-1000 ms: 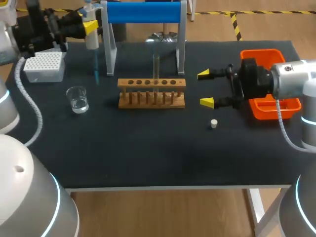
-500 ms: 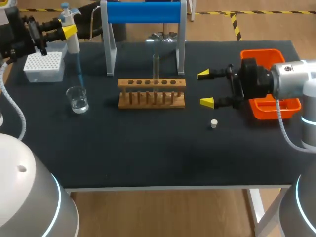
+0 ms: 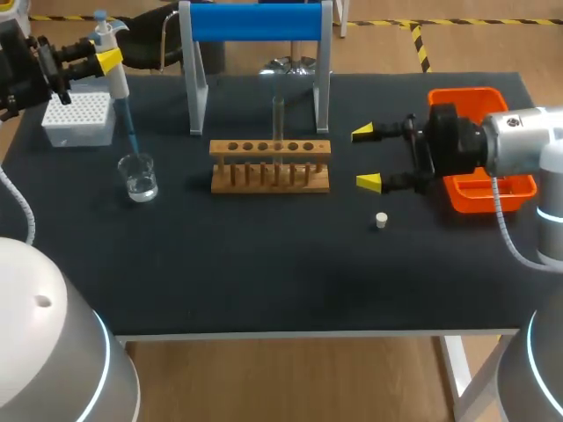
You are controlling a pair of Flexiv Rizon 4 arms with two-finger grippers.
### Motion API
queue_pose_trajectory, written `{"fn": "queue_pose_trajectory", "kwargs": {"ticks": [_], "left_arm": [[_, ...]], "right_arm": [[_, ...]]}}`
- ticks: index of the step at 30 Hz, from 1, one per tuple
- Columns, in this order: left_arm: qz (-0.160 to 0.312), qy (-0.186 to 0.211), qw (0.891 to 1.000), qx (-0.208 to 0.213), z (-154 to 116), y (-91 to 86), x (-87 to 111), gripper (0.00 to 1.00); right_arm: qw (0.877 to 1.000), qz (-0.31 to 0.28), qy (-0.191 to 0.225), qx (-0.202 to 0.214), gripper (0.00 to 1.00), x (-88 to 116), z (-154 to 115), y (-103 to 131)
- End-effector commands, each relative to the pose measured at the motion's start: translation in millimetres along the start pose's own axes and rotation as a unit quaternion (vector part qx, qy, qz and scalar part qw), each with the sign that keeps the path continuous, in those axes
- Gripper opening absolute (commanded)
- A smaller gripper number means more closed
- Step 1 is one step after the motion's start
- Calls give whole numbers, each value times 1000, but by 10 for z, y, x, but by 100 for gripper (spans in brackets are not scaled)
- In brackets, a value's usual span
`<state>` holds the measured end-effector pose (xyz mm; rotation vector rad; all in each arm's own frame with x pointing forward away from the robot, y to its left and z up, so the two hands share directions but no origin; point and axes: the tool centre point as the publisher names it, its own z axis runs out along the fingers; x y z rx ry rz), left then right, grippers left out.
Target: Invert the test tube, pick up the pipette, mount the tip to pipette, aspirate from beaker and dispense into the tube, eject the tip, return the pipette, and cap with the stopper.
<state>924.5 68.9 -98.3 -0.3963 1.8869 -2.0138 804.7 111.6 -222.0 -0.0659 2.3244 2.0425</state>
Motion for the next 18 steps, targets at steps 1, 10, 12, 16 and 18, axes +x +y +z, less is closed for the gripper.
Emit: {"fn": "queue_pose_trajectory", "kwargs": {"ticks": [1,10,12,16,18], "left_arm": [[0,2,1000,1,-4,4,-17,0],[-8,3,1000,-8,7,17,-3,0],[-8,3,1000,-8,7,17,-3,0],[-8,3,1000,-8,7,17,-3,0],[-8,3,1000,-8,7,17,-3,0]], "right_arm": [[1000,0,0,1,100,3,-11,7],[1000,0,0,1,100,3,-11,7],[1000,0,0,1,100,3,-11,7],[1000,0,0,1,100,3,-11,7],[1000,0,0,1,100,3,-11,7]]}}
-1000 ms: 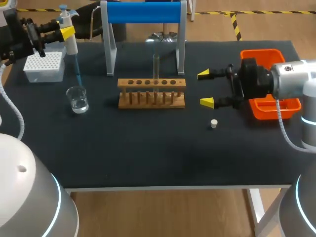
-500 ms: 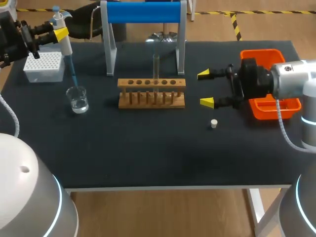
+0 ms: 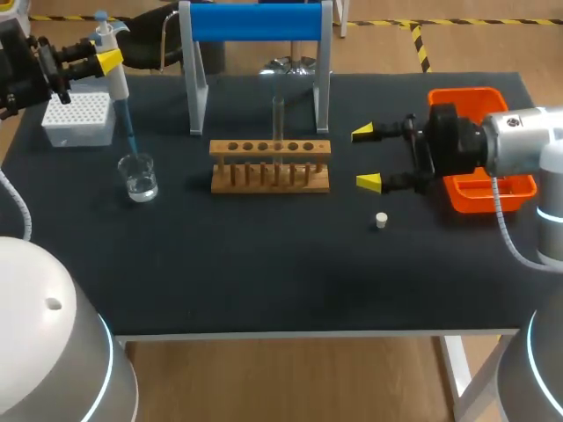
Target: Invert the test tube, pick up the pipette, mount the tip to pipette, aspirate from beaker and dispense into the tube, eject the tip, return the pipette, and cap with the stopper.
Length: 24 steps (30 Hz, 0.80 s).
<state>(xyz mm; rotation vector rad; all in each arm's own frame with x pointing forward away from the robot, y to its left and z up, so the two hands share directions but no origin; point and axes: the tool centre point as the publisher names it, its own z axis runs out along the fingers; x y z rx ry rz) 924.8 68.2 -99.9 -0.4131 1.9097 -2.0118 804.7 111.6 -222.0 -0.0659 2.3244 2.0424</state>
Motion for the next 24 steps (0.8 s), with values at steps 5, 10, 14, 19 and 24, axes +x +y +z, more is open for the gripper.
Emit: {"fn": "queue_pose_trajectory", "kwargs": {"ticks": [5,10,14,19,24], "left_arm": [[0,1,1000,0,1,1,-4,0],[0,1,1000,0,1,1,-4,0],[0,1,1000,0,1,1,-4,0],[0,1,1000,0,1,1,-4,0],[0,1,1000,0,1,1,-4,0]], "right_arm": [[1000,0,0,1,100,3,-11,7],[1000,0,0,1,100,3,-11,7],[1000,-1,0,8,100,2,54,11],[999,-3,-17,36,100,-5,269,19],[997,-4,-34,70,100,9,608,59]]}}
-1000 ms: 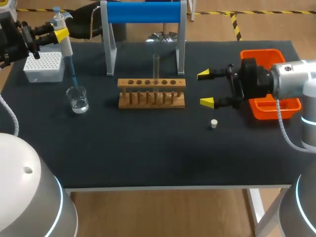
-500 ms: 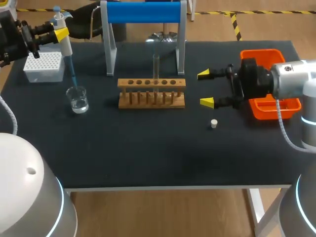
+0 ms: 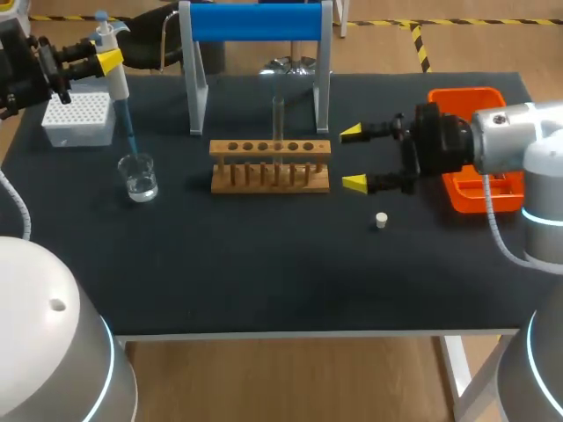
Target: Invert the test tube, pick up the pipette, mount the tip to pipette, aspirate from beaker and dispense into the tube, eject the tip, return the pipette, and cap with the stopper.
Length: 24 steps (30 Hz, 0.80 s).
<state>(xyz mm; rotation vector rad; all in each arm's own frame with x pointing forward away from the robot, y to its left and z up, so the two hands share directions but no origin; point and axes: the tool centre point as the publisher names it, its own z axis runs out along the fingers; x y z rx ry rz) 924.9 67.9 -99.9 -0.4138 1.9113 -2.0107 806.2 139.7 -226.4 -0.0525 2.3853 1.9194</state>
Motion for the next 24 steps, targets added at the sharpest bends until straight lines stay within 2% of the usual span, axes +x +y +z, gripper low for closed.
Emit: {"fn": "queue_pose_trajectory", "kwargs": {"ticks": [1,5,11,19,24], "left_arm": [[1,1,1000,1,-3,1,-4,0],[1,1,1000,1,-3,1,-4,0],[1,1,1000,1,-3,1,-4,0],[1,1,1000,1,-3,1,-4,0],[1,1,1000,1,-3,1,-4,0]], "right_arm": [[999,2,-23,32,100,33,365,104],[997,-2,-47,57,100,93,655,171],[995,-19,-46,86,100,234,1100,249],[996,-20,-32,86,100,340,1575,304],[995,-8,-48,86,100,336,1824,342]]}}
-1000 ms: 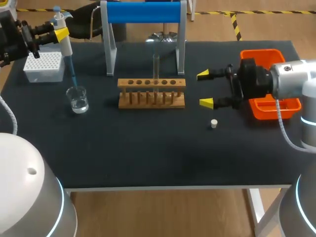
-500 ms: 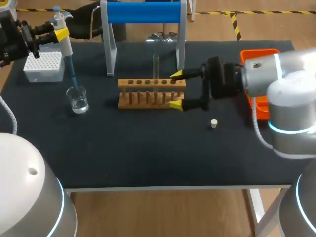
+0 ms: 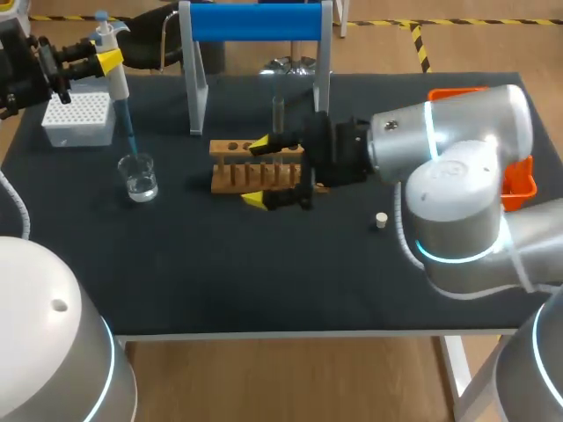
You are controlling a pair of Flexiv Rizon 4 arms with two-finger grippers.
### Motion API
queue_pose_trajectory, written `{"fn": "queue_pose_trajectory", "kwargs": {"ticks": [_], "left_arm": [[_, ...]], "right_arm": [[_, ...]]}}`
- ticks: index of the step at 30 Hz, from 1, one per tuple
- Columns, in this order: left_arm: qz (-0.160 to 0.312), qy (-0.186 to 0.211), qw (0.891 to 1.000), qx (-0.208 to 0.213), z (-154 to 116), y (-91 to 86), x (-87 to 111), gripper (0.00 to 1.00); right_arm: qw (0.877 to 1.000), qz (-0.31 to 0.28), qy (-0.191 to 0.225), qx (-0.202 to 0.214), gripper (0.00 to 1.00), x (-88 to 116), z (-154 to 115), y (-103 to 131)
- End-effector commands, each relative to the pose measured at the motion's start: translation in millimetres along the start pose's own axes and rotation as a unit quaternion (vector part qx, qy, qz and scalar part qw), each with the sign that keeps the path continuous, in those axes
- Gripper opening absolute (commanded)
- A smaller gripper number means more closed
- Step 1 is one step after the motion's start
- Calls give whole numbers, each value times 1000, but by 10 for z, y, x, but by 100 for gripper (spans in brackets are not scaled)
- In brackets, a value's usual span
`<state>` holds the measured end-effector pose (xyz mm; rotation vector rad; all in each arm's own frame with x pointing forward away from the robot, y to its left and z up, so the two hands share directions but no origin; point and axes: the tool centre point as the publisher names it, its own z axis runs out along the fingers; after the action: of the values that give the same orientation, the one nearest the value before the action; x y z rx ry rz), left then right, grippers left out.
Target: Invert the test tube, pick up the pipette, mount the tip to pipette, aspirate from beaker and dispense into the tube, eject the tip, return the pipette, and cap with the stopper.
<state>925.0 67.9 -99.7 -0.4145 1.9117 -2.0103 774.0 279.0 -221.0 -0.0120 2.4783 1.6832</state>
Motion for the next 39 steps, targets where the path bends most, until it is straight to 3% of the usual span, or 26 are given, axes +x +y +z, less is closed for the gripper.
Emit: {"fn": "queue_pose_trajectory", "kwargs": {"ticks": [1,11,17,27,39], "left_arm": [[1,1,1000,1,-3,3,-3,0],[1,1,1000,1,-3,3,-3,0],[1,1,1000,1,-3,3,-3,0],[1,1,1000,1,-3,3,-3,0],[1,1,1000,1,-3,3,-3,0]], "right_arm": [[1000,9,-23,9,100,15,531,51],[995,42,-77,45,100,-78,995,2],[994,51,-88,50,100,-183,1188,-63],[990,58,-113,59,100,-400,1391,-212],[987,75,-125,69,100,-478,1521,-417]]}}
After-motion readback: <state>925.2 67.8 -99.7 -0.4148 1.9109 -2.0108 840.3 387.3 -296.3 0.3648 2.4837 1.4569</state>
